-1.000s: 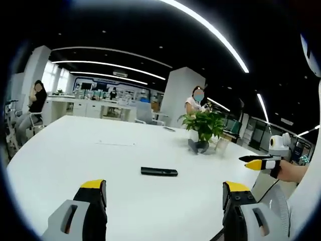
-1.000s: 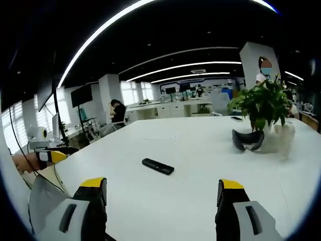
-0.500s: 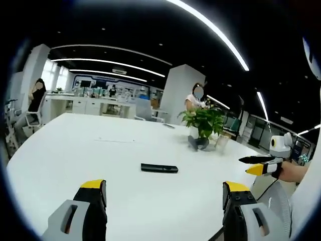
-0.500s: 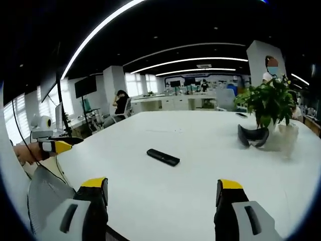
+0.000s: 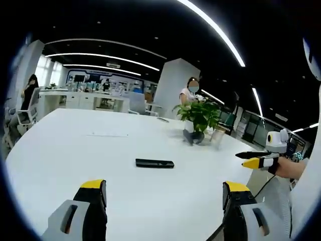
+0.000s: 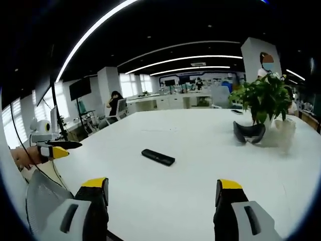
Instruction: Press the specified remote control buttons in sequence, fully releasing each button before pressing the next.
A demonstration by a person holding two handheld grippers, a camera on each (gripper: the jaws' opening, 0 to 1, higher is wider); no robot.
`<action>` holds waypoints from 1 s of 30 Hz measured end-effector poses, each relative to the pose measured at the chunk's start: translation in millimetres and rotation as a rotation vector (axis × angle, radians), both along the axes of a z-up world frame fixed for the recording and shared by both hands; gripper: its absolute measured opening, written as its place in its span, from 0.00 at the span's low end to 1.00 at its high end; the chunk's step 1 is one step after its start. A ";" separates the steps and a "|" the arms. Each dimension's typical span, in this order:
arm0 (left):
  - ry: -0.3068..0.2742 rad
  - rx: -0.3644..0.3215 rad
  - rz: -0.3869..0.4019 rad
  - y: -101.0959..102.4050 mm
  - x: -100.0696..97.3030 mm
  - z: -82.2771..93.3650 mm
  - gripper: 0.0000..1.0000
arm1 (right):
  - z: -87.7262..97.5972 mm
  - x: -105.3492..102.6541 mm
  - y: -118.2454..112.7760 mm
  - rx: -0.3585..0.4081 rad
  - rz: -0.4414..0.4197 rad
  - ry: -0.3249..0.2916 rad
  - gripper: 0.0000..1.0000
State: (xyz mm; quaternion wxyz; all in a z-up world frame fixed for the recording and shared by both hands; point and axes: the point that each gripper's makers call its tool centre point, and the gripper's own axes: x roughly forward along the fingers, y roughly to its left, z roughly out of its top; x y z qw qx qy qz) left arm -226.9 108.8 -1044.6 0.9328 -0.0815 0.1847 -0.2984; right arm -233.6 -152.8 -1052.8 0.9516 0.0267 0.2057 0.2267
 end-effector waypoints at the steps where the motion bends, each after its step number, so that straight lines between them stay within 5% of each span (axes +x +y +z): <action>1: 0.000 -0.001 -0.002 -0.2 0.9 -0.3 0.99 | 0.2 0.6 0.2 0.001 -0.001 0.000 0.87; 22: 0.036 -0.004 -0.087 -17.1 22.0 -13.5 0.99 | -7.6 0.5 4.7 0.009 0.017 0.038 0.85; 30: 0.104 0.107 -0.227 -31.5 34.9 -39.1 0.98 | -17.3 -3.3 2.7 -0.011 0.030 0.079 0.83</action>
